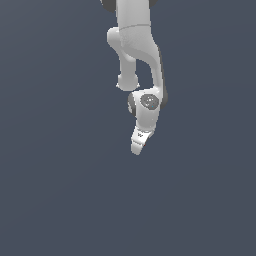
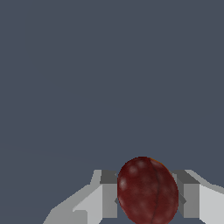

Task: Pick up the object and move it to a goal position.

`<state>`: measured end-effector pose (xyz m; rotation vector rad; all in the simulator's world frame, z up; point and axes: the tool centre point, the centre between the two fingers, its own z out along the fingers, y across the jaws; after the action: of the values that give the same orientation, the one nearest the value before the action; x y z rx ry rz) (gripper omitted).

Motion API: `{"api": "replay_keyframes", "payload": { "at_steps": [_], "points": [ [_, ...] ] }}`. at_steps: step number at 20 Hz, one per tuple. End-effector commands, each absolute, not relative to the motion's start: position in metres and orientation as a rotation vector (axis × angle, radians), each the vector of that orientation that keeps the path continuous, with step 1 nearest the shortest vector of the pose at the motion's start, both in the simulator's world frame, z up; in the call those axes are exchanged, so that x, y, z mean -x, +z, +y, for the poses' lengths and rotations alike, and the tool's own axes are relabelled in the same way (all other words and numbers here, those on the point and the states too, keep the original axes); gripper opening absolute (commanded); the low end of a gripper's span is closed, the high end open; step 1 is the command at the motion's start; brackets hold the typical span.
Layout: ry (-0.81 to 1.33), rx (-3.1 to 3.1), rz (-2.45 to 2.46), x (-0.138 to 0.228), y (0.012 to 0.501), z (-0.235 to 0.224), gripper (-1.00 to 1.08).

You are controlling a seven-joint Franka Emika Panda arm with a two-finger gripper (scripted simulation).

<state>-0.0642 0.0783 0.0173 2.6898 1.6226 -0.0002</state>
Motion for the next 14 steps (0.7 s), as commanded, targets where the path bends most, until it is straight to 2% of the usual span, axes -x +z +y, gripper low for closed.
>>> {"api": "replay_keyframes", "payload": {
  "at_steps": [1, 14],
  "points": [
    [0.0, -2.69, 1.623, 0.0643, 0.0168, 0.0784, -1.0],
    [0.001, -2.69, 1.622, 0.0652, 0.0252, 0.0733, -1.0]
  ]
}}
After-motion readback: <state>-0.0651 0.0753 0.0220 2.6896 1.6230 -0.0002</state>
